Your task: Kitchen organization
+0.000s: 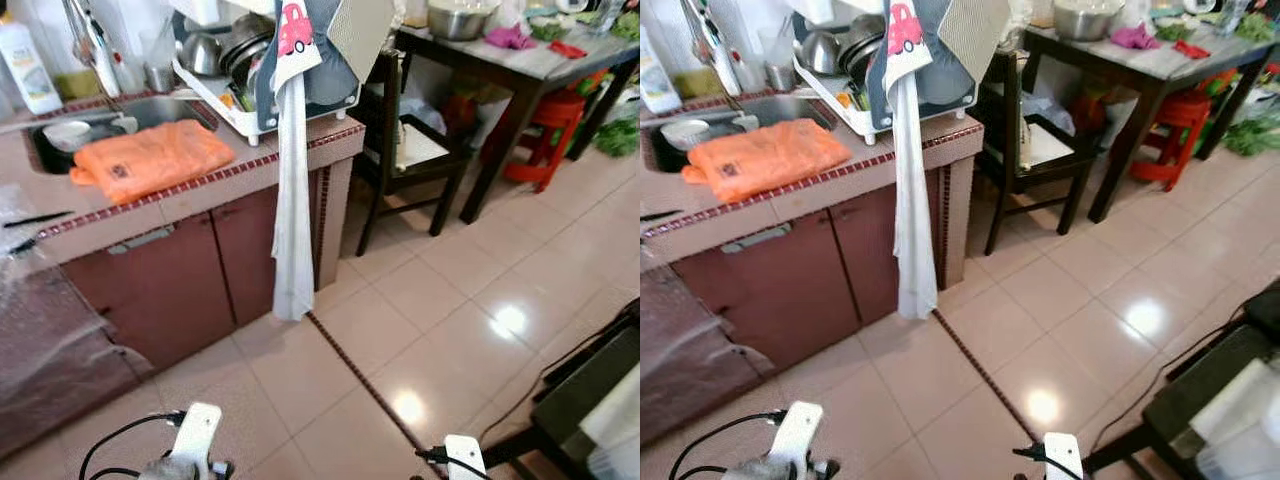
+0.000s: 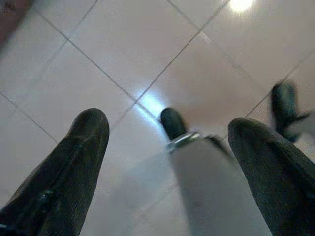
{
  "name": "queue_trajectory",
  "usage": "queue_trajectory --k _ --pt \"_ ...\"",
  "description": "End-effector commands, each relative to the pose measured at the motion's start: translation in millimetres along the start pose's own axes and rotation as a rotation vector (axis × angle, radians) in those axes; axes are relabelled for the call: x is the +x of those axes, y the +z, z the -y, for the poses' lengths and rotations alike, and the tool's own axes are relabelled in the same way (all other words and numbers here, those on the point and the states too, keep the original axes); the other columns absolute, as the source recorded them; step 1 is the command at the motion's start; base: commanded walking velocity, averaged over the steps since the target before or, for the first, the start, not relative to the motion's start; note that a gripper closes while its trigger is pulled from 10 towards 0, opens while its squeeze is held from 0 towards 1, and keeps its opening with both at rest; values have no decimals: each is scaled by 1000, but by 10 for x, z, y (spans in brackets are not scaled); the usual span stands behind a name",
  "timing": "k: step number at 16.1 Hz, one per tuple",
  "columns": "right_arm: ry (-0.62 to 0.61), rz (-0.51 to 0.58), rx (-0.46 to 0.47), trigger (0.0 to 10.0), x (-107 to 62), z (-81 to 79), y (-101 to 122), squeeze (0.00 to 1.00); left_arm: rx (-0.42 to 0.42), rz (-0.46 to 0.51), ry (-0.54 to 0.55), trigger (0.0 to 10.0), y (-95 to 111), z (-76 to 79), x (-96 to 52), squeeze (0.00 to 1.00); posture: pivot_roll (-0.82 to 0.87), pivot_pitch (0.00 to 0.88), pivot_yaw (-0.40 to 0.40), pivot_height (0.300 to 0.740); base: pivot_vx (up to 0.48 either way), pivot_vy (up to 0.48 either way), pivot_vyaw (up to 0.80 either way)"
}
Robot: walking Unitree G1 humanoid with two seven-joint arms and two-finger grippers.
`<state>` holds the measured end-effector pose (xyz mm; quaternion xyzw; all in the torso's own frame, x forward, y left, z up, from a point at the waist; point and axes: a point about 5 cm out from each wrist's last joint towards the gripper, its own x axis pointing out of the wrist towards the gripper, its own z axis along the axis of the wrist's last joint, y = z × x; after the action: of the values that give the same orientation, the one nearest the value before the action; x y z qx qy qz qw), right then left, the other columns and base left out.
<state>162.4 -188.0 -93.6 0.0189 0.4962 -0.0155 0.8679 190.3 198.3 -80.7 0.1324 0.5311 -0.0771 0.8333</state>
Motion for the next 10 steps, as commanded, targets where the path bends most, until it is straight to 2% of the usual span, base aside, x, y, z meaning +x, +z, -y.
queue_trajectory --k 1,2,3,4,7,8,9,10 --pt "7 9 -32 10000 10 12 82 0 191 31 28 10000 16 -5 -1 0 24 0 -83 740 0 0 0" --pt "14 19 -63 10000 20 2 156 0 311 65 38 10000 34 27 0 0 36 0 -94 740 0 0 0" --pt "19 25 -77 10000 26 -15 196 0 362 81 54 10000 37 39 0 0 51 0 -102 740 0 0 0" --pt "32 40 -90 10000 37 -68 266 0 460 121 70 10000 58 59 -4 0 53 0 -101 740 0 0 0" --pt "49 55 -82 10000 46 -159 293 0 450 158 98 10000 22 37 -15 0 42 0 -77 740 0 0 0" --pt "49 61 -70 10000 45 -172 283 0 360 174 120 10000 32 1 -22 0 38 0 -71 740 0 0 0" --pt "49 69 -57 10000 44 -180 277 0 232 184 141 10000 43 -46 -28 0 32 0 -62 740 0 0 0" --pt "46 91 -25 10000 41 -175 284 0 72 189 127 10000 54 34 -15 0 34 2 -59 740 0 0 0"
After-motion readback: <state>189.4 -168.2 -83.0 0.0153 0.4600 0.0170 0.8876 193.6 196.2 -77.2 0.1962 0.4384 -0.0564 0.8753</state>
